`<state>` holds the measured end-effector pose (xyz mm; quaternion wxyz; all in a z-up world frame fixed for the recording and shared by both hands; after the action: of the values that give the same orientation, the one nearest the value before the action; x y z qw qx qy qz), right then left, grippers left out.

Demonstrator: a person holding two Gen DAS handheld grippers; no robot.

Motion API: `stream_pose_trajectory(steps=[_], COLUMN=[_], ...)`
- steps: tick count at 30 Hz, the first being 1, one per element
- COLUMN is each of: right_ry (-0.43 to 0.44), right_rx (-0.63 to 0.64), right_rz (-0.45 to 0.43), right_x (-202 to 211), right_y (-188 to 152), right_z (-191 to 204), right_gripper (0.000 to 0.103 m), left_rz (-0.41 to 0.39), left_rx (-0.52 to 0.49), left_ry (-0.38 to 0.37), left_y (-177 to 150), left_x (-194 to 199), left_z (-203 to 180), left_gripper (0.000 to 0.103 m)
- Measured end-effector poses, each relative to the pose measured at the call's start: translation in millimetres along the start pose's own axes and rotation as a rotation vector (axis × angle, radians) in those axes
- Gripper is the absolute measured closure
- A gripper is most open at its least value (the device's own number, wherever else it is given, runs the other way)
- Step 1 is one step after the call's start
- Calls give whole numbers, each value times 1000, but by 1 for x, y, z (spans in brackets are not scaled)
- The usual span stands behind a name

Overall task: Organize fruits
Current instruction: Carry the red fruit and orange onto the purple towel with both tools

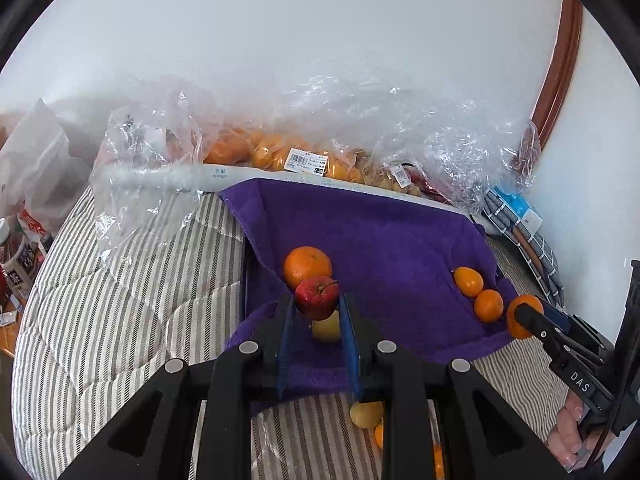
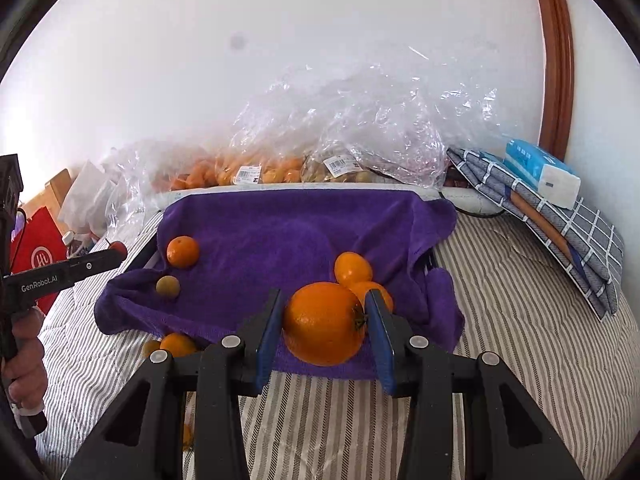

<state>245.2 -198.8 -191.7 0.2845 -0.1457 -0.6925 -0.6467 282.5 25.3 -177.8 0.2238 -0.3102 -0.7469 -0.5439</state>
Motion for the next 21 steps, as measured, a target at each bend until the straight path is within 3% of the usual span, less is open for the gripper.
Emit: stream_pose_trajectory(steps=[14, 21], right_ry=[67, 52], right_rx=[8, 18], right_rz=[45, 73], right_x=[-47, -58], right_y=[-8, -14], right_z=[16, 17], right_gripper=[62, 62], left_rz=[32, 49], left_rx=[1, 25], left_ry=[8, -1], left_y=[-4, -5], left_x=[-47, -55], left_z=[-5, -1], left_gripper=[81, 81])
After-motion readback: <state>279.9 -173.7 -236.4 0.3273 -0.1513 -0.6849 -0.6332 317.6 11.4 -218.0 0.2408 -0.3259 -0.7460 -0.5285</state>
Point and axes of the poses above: each gripper's, at about its wrist camera, not at the fingertips, and x roughly against the way its jaws point, z to its left, y to its top, the point moved 9 cm from there along -x, roughly the way its jaws point, and after that the axes turned 6 degrees about x, right-handed, at the moved point
